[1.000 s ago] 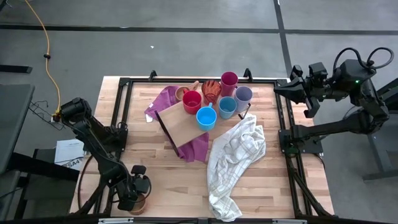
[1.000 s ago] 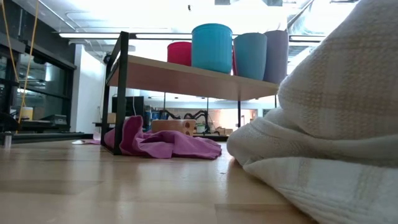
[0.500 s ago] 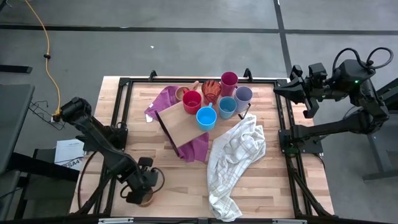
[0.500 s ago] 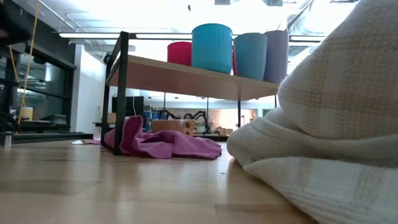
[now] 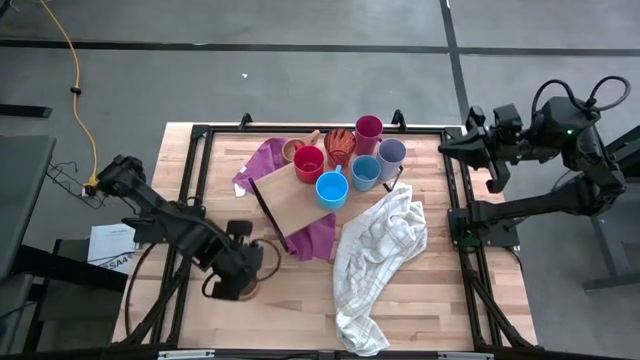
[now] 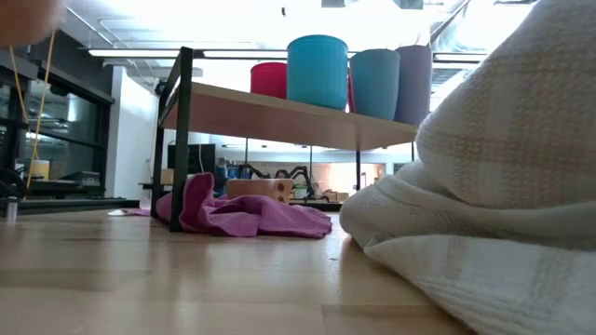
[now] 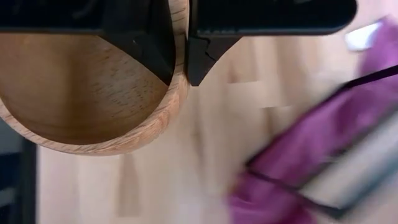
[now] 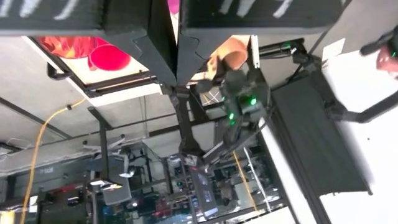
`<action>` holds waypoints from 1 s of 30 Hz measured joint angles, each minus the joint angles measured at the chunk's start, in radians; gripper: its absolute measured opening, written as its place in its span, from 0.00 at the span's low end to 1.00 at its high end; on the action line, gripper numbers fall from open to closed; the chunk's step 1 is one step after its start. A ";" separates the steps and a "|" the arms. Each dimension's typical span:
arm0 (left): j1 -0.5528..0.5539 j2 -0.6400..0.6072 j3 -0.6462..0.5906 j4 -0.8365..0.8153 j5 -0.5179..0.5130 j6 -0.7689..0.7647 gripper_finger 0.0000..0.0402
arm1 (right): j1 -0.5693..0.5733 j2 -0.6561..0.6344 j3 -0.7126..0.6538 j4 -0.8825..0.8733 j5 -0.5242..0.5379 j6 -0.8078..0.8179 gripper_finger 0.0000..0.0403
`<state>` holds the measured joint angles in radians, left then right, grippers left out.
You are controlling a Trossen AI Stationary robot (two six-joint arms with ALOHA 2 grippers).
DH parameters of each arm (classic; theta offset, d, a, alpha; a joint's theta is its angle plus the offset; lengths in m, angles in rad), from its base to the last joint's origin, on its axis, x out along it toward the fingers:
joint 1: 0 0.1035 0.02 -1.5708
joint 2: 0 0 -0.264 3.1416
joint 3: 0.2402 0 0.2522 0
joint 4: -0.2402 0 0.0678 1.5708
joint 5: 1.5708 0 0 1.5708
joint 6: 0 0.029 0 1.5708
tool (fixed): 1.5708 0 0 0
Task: Stack small to large cups/mugs on shelf
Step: Put the bottom brown mug on the shelf
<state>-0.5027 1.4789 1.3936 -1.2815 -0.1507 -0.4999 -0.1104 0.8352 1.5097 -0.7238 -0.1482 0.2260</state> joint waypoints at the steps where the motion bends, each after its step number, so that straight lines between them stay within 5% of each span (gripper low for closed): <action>1: 0.016 0.000 0.026 -0.033 -0.018 0.003 0.01 | 0.000 0.000 0.000 0.000 -0.011 -0.007 0.00; 7: 0.111 -0.001 0.120 -0.193 -0.122 0.007 0.01 | 0.000 0.000 0.000 0.000 -0.039 -0.035 0.00; 16: 0.280 -0.001 0.126 -0.209 -0.206 0.101 0.01 | 0.000 0.000 0.000 0.002 -0.093 -0.048 0.00; 30: 0.371 -0.033 0.192 -0.251 -0.099 0.269 0.01 | 0.000 0.002 0.000 0.004 -0.058 -0.049 0.00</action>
<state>-0.1318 1.4457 1.5858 -1.5326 -0.2497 -0.2312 -0.1104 0.8371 1.5097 -0.7201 -0.2061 0.1765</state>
